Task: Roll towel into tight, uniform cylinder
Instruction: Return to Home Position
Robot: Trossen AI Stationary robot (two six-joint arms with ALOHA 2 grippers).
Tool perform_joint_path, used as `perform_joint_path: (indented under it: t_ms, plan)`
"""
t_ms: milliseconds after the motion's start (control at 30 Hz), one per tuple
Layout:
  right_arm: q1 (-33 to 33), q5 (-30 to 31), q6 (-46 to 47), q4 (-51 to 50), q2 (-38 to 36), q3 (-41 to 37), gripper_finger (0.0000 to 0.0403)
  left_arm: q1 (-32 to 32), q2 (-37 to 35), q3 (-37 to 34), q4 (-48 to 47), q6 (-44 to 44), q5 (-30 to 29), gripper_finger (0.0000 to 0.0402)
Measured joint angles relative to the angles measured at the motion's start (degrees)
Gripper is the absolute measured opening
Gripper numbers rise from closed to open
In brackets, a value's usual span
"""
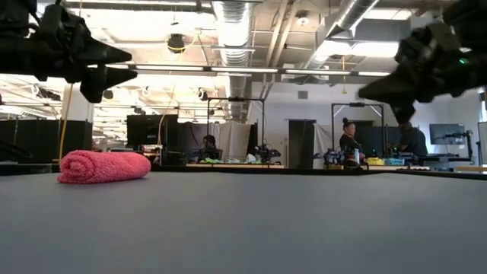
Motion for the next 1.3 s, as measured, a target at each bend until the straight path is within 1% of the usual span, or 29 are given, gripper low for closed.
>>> perform_joint_path:
  t_ms: [100,167,233,333,400,467,533,600,667,933,1300]
  plan:
    - [-0.1,0.9,0.2,-1.6,-4.9,-3.7,0.0021,-0.1,-0.5,-0.1,0.5,1.2,2.1,0.0222]
    - [-0.3,3.7,0.9,-6.2,-8.6,-3.6,0.0021,-0.1,-0.5,-0.1,-0.9,1.4,2.8,0.0222]
    - [-0.3,5.1,0.6,-10.1,-11.7,-3.6,0.0021,-0.1,-0.5,-0.1,-3.7,1.4,3.9,0.0222]
    - [-0.3,5.1,-0.9,-16.5,-16.6,-3.6,0.0021,-0.1,-0.6,-0.2,-6.6,2.5,4.4,0.0222]
    - [-0.3,5.4,0.6,-21.6,-20.2,-3.6,0.0021,-0.1,-0.6,-0.2,-8.5,2.7,4.9,0.0222]
    - [-0.4,6.3,0.5,-21.8,-22.9,-3.6,0.0021,-0.1,-0.6,-0.2,-8.2,2.7,7.7,0.0222]
    - [-0.7,6.3,-3.8,-21.9,-24.7,-3.6,0.0021,-0.1,-0.6,-0.2,-8.5,2.5,10.8,0.0222]
    - [-0.7,6.2,-7.5,-22.1,-25.4,-3.5,0.0023,-0.2,-0.3,-0.2,-9.2,3.3,11.7,0.0222]
    - [-0.7,6.2,-9.7,-22.2,-25.6,-3.5,0.0028,-0.4,0.4,-0.2,-9.1,3.2,10.7,0.0222]
    - [-0.7,6.0,-9.7,-22.4,-25.6,-3.5,0.0039,-0.4,2.5,-0.3,-9.1,-4.8,10.8,0.0222]
    - [-0.7,6.0,-9.7,-22.6,-25.6,-3.5,0.0039,-0.4,2.5,-0.3,-9.1,-5.8,10.8,0.0222]
